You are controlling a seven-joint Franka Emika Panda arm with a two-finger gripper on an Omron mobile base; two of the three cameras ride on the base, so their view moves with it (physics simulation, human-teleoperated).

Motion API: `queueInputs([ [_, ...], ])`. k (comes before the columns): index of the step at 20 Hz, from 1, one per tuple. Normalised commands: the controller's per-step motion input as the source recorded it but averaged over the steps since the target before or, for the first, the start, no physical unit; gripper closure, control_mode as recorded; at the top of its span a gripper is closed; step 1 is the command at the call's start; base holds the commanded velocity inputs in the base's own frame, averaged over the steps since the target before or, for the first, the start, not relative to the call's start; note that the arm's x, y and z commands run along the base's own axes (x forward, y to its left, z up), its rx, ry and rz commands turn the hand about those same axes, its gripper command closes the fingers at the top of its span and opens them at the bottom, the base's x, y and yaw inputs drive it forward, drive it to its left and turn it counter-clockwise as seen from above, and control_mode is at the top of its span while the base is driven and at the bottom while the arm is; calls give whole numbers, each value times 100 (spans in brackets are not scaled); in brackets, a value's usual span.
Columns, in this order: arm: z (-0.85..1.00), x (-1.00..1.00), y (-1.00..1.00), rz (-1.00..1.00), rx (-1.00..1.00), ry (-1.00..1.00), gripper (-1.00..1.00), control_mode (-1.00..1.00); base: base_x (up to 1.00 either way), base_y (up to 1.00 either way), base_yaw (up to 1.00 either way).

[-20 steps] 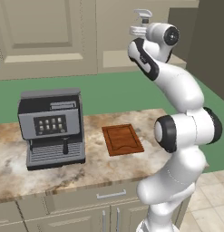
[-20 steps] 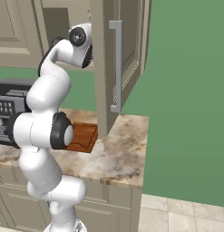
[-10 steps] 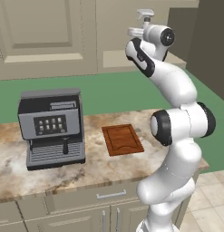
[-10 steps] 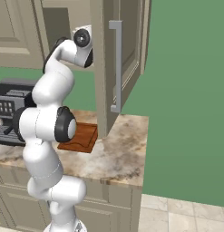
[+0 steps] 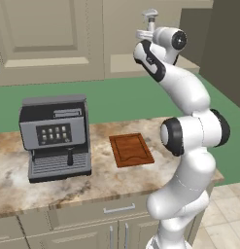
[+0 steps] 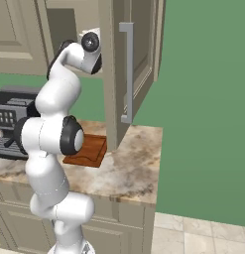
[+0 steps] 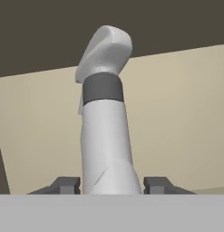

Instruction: Grab the spray bottle from the cabinet, then place it next to the cutting board for sanitizing. Then grab the dish brush from the countertop next to the sink and place it next to the cutting board.

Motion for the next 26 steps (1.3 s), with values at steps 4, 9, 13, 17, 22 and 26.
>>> queueInputs([
  [4, 0, -5, -5, 1, 3, 0, 100, -100, 0, 0, 0],
  [9, 9, -41, -15, 0, 14, 7, 100, -100, 0, 0, 0],
  [13, 33, -46, -16, 0, 20, 26, 100, -100, 0, 0, 0],
  [17, 18, -49, -23, 0, 19, 28, 100, -100, 0, 0, 0],
  [22, 5, -91, -27, 1, 18, 15, 100, -100, 0, 0, 0],
  [26, 0, -100, -20, 0, 16, 7, 100, -100, 0, 0, 0],
])
